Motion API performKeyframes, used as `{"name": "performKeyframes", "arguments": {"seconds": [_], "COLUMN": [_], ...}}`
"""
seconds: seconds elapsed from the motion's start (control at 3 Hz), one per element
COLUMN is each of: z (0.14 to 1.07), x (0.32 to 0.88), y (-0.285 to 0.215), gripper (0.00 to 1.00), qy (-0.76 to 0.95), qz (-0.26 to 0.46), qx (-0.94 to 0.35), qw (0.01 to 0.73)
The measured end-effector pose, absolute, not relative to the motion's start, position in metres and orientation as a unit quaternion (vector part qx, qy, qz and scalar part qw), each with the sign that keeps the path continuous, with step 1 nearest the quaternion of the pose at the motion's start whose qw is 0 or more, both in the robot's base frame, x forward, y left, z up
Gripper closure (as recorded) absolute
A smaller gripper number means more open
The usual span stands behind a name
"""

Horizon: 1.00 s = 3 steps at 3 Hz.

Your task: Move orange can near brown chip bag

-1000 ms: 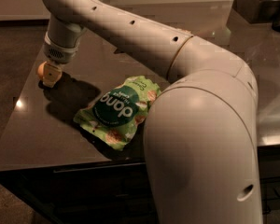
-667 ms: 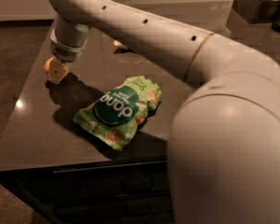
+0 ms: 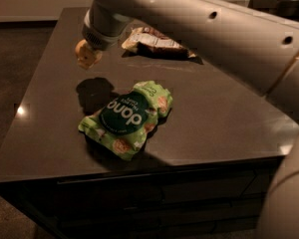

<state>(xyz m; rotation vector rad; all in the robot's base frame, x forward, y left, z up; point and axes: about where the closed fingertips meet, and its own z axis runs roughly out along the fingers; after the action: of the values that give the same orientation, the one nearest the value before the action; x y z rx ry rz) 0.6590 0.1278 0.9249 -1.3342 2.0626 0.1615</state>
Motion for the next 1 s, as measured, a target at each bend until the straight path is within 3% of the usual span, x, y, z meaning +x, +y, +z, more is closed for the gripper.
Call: {"name": "performKeyframes", "arguments": {"seconds": [1.0], "z": [0.931], "x": [0.716], "y": [0.021], "gripper": [1.00], "qy": [0.852], "qz": [0.069], "qx": [-0.408], "qw": [0.319]}}
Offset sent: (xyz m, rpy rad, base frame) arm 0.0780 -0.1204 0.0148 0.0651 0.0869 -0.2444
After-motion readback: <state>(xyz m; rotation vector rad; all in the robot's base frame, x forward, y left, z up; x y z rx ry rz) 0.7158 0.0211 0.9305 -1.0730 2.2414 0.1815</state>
